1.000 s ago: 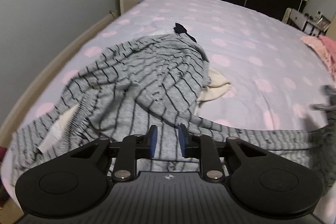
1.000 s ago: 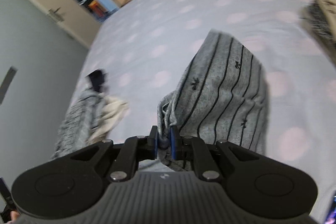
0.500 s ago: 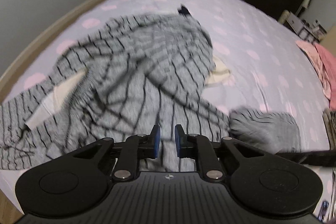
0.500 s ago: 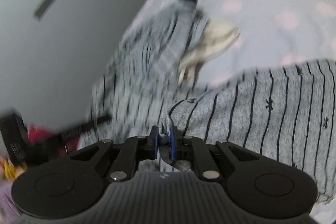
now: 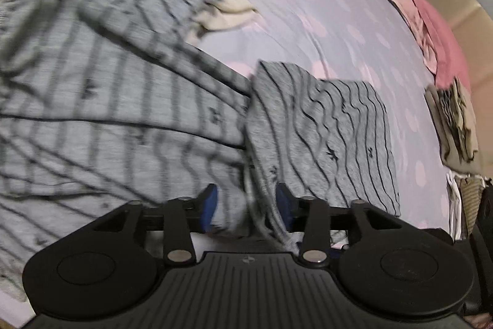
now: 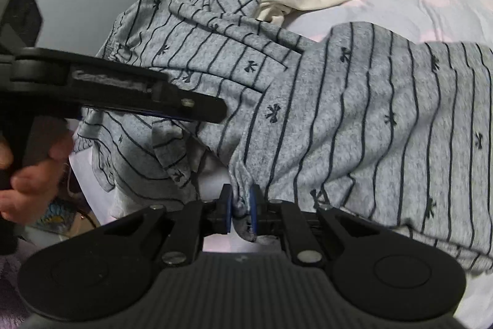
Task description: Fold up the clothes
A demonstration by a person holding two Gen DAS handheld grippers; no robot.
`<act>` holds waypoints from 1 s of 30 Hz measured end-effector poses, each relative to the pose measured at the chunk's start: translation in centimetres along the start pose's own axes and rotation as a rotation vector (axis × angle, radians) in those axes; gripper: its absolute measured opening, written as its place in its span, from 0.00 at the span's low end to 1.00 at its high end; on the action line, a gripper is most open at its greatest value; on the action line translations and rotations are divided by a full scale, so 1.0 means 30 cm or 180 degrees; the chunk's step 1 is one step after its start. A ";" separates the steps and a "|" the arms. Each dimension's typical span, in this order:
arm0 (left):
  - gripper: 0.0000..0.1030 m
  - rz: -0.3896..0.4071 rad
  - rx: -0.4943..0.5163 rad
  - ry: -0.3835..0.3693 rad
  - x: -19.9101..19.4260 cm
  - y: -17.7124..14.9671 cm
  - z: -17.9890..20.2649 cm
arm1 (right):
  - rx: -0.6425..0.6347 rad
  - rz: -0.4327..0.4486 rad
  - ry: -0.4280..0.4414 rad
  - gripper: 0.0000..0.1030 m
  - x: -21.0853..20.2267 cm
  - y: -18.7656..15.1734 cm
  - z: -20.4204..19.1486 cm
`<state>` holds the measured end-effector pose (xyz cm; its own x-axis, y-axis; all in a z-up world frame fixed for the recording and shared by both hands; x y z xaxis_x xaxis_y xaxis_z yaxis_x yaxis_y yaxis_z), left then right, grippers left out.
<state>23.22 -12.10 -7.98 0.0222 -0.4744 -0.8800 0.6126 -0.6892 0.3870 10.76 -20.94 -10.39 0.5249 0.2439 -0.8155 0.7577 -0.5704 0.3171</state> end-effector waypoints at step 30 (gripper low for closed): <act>0.07 0.0487 0.0019 0.0651 -0.188 0.121 0.037 | 0.0003 0.0254 -0.0623 0.37 -0.169 0.048 0.142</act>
<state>24.45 -12.54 -1.32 0.2741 -0.4532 -0.8482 0.5852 -0.6214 0.5210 7.52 -26.32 -7.85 0.4979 0.0410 -0.8663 0.7163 -0.5825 0.3841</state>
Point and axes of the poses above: each gripper's, at about its wrist camera, not at the fingertips, and x roughly the way its jaws point, z to its right, y to its top, the point moved 1 cm from there along x, roughly the way its jaws point, and after that the axes turned 13 degrees about x, right-handed, at the moved point
